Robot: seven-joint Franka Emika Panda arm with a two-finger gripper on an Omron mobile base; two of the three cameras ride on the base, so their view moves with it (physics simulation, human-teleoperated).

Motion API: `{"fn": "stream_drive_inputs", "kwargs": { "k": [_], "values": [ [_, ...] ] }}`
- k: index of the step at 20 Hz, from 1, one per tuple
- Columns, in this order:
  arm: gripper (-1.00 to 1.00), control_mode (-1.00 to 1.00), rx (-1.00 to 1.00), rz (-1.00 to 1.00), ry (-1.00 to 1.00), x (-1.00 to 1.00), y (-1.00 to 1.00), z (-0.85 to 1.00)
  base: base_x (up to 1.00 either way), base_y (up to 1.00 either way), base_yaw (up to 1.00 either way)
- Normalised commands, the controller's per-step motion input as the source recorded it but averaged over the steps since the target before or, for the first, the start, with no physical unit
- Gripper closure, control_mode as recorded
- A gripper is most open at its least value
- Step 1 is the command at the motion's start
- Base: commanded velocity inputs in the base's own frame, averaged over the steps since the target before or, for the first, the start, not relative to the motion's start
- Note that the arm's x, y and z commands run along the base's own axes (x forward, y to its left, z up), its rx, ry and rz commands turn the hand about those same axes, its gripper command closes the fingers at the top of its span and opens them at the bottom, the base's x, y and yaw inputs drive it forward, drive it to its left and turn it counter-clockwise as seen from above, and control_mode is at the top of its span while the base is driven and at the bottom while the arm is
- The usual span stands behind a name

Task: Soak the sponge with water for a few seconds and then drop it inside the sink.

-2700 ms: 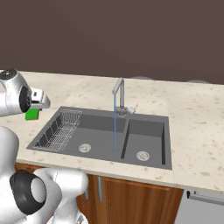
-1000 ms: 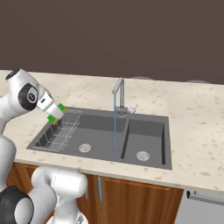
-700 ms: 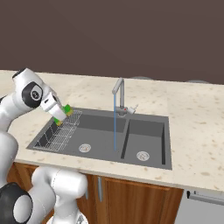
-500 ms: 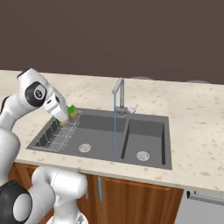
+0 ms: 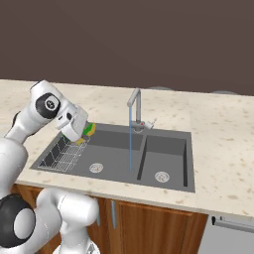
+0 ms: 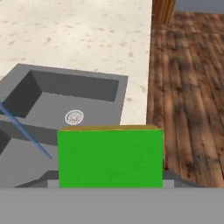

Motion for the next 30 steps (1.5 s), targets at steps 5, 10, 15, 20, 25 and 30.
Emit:
{"fn": "stream_drive_inputs", "kwargs": {
  "k": [5, 10, 15, 20, 25, 30],
  "values": [
    [1.0, -1.0, -0.01, -0.17, 0.0, 0.1, -0.33, -0.01, 0.0, 0.0, 0.0],
    [1.0, -1.0, 0.0, -0.04, 0.0, 0.06, -0.29, -0.13, 0.0, 0.0, 0.0],
    [1.0, -1.0, 0.0, 0.0, 0.0, 0.11, -0.18, -0.29, 0.0, 0.0, 0.0],
    [1.0, -1.0, 0.0, 0.0, 0.0, 0.2, -0.19, -0.26, 0.0, 0.0, 0.0],
    [1.0, -1.0, 0.0, 0.0, 0.0, 0.34, -0.11, -0.06, 0.0, 0.0, 0.0],
    [1.0, -1.0, 0.0, 0.0, 0.0, 0.24, -0.06, -0.14, 0.0, 0.0, 0.0]
  ]
}}
